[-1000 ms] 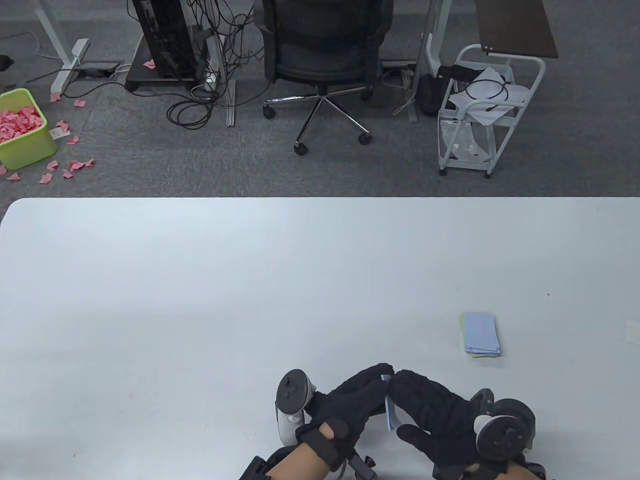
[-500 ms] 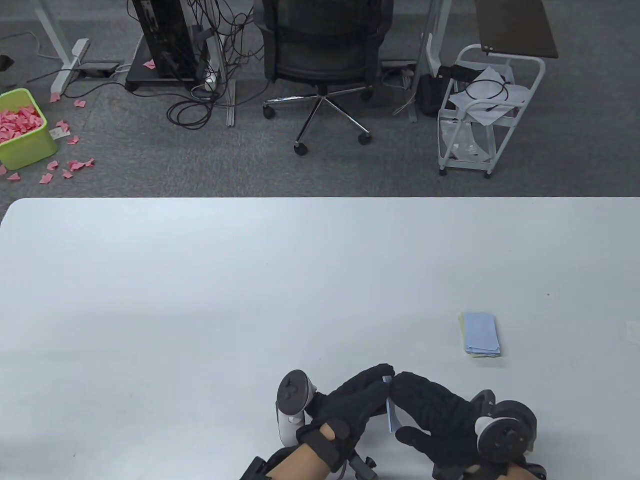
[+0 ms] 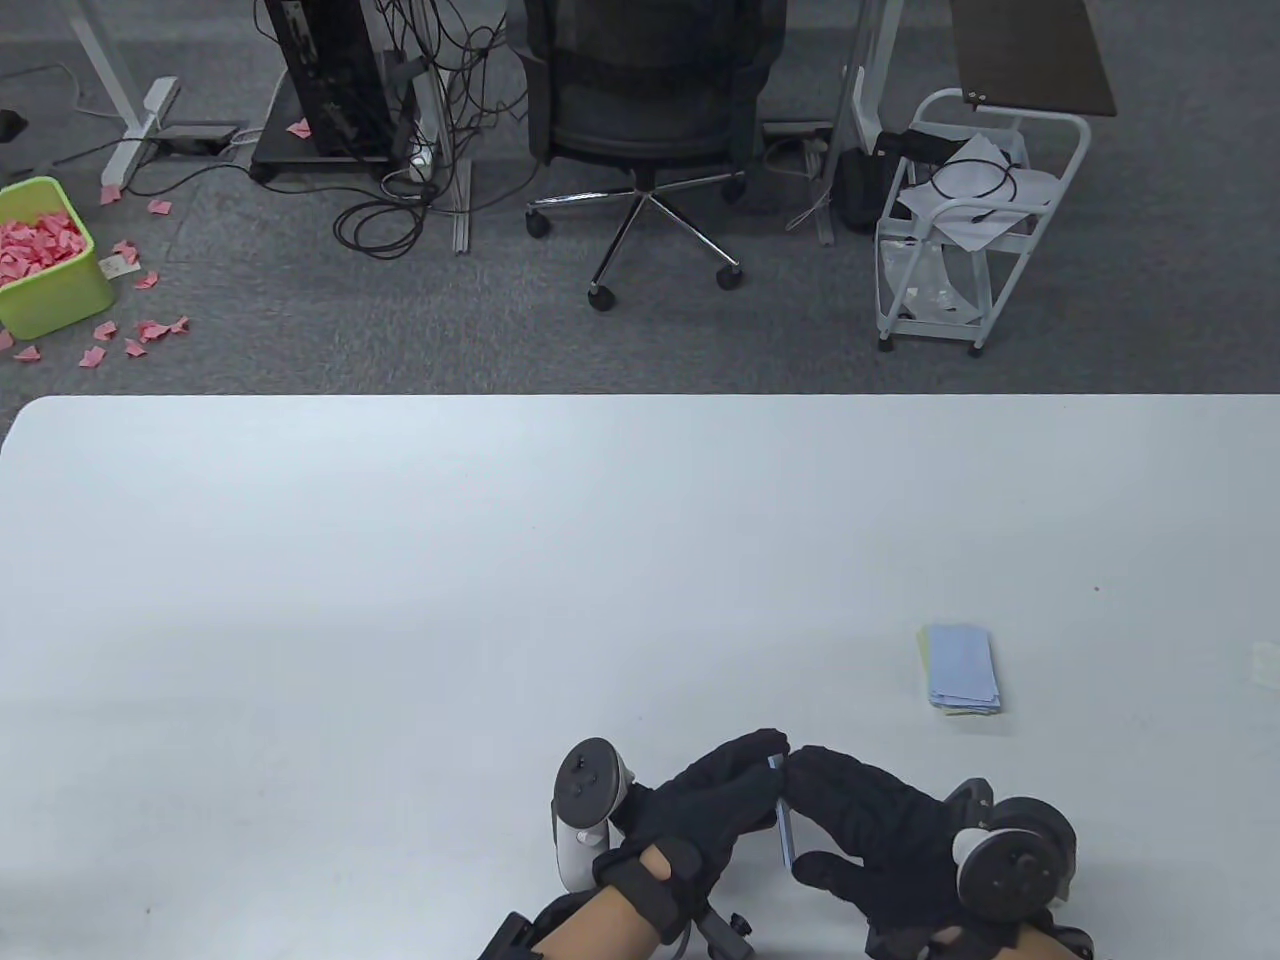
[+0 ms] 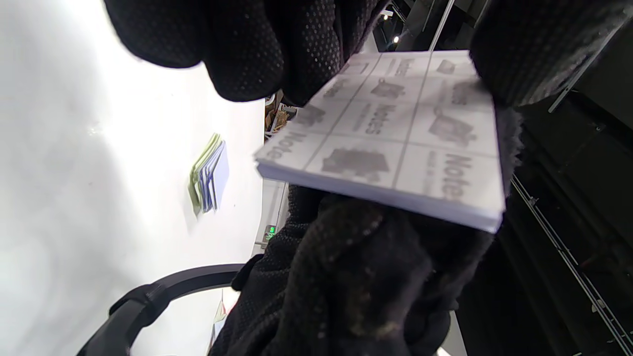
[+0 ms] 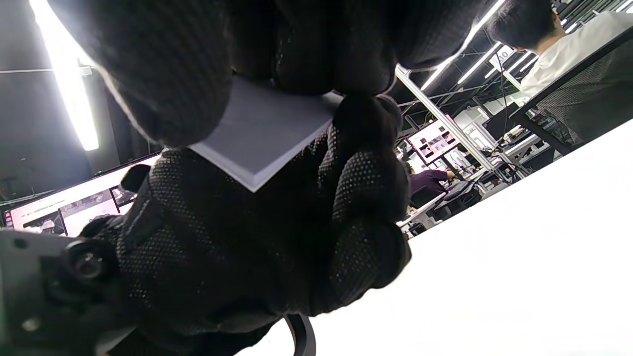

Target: Tear off the sticky note

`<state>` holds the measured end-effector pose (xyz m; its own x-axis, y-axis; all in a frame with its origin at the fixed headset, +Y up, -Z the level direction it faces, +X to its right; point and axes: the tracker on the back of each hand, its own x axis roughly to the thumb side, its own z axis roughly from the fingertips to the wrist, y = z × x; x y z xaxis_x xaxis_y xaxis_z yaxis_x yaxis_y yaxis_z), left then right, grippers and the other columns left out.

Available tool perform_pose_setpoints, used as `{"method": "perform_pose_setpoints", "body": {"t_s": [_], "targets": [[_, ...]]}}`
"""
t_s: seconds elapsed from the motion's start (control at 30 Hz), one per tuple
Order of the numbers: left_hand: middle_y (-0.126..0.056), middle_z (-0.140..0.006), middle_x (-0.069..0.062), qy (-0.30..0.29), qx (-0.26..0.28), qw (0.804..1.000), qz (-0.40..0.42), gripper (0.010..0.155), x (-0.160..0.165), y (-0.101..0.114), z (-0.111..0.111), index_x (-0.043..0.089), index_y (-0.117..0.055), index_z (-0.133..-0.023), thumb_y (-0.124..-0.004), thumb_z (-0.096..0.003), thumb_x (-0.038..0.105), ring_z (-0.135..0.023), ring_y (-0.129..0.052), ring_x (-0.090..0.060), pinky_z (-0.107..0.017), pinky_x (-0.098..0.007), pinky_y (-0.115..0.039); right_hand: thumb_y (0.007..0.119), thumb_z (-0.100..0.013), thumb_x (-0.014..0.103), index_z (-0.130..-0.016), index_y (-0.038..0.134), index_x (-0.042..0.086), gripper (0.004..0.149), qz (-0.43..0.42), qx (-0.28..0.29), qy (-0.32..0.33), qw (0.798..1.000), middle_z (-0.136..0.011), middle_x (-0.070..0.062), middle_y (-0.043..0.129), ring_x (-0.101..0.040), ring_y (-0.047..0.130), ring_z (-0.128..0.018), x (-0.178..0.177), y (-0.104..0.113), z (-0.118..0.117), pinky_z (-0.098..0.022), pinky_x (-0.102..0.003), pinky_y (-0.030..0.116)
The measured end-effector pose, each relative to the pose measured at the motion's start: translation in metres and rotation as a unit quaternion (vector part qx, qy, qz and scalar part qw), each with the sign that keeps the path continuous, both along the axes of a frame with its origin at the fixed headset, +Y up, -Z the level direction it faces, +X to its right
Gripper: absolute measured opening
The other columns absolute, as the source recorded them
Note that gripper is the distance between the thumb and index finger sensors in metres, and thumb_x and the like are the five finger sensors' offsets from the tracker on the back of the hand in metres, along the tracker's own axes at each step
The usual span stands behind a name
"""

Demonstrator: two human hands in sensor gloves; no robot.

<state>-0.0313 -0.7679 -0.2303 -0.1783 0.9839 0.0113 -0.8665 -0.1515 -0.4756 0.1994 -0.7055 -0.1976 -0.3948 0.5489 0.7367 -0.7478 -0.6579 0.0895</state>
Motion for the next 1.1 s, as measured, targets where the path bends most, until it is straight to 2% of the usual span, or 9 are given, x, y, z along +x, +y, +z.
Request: {"method": "perform_pose_setpoints", "body": {"t_s": [0.1,0.23,0.47,0.57,0.83,1.03,1.1], "targets": [[-0.076,-0.102,-0.018,0.002,-0.003,1.0,0.002,0.085,0.0003,-0.0004,0.0002,0.001,-0.06,-0.111,-0.082,-0.0589,0.063,-0.085,-0.078,-0.045,-0.063,-0.063,-0.067,0.092,-0.039,0.041,-0.096,0.062,0.025,0.066,0.0,0.0,-0.001,1.0,-0.098,-0.004,0.069,-0.032,0.074,-0.092,-0.0003,0.0001,-0.0001,-0.067,-0.048,0.066],[-0.076,-0.102,-0.018,0.003,-0.001,1.0,0.002,0.085,0.0004,-0.0001,0.0005,0.0,-0.06,-0.111,-0.081,-0.0591,0.064,-0.085,-0.078,-0.045,-0.063,-0.063,-0.068,0.094,-0.036,0.047,-0.097,0.06,0.025,0.073,0.003,0.003,0.004,1.0,-0.099,-0.004,0.067,-0.032,0.072,-0.093,-0.0004,-0.0002,0.0005,-0.067,-0.049,0.065],[-0.076,-0.102,-0.018,0.002,-0.004,1.0,0.003,0.085,0.0007,-0.0006,0.0003,0.0,-0.06,-0.111,-0.081,-0.0591,0.063,-0.085,-0.078,-0.045,-0.063,-0.063,-0.067,0.091,-0.04,0.042,-0.096,0.061,0.025,0.066,0.001,0.0,0.0,1.0,-0.099,-0.004,0.068,-0.032,0.073,-0.092,-0.0004,0.0002,0.0,-0.067,-0.048,0.065],[-0.076,-0.102,-0.018,0.0,-0.004,1.0,0.004,0.085,0.001,-0.0003,0.0009,0.0,-0.06,-0.111,-0.081,-0.0594,0.063,-0.085,-0.078,-0.045,-0.063,-0.063,-0.067,0.093,-0.037,0.048,-0.097,0.06,0.025,0.072,0.002,0.001,0.004,1.0,-0.099,-0.004,0.067,-0.032,0.073,-0.093,-0.0001,0.0,0.0006,-0.067,-0.049,0.065],[-0.076,-0.102,-0.018,0.003,-0.006,1.0,0.004,0.085,0.001,-0.0008,0.0005,0.0,-0.06,-0.111,-0.081,-0.0593,0.063,-0.085,-0.078,-0.045,-0.063,-0.063,-0.068,0.091,-0.04,0.043,-0.096,0.06,0.025,0.067,0.004,0.0,0.0,1.0,-0.1,-0.004,0.067,-0.032,0.073,-0.093,-0.001,-0.0003,-0.0001,-0.067,-0.048,0.065],[-0.076,-0.102,-0.018,0.001,-0.006,1.0,0.004,0.084,0.0011,-0.0007,0.0004,0.0,-0.06,-0.111,-0.081,-0.0594,0.063,-0.085,-0.078,-0.045,-0.063,-0.063,-0.067,0.091,-0.039,0.043,-0.096,0.06,0.025,0.068,0.004,-0.001,0.001,1.0,-0.099,-0.004,0.067,-0.033,0.073,-0.093,-0.0007,-0.0003,-0.0002,-0.067,-0.048,0.065],[-0.076,-0.102,-0.018,0.003,-0.006,1.0,0.003,0.084,0.0009,-0.0008,0.0005,0.0,-0.06,-0.111,-0.081,-0.0594,0.063,-0.085,-0.078,-0.045,-0.063,-0.063,-0.068,0.088,-0.043,0.04,-0.096,0.06,0.025,0.062,0.005,0.0,-0.002,1.0,-0.099,-0.004,0.067,-0.032,0.073,-0.092,-0.0008,0.0,0.0004,-0.067,-0.048,0.065]]}}
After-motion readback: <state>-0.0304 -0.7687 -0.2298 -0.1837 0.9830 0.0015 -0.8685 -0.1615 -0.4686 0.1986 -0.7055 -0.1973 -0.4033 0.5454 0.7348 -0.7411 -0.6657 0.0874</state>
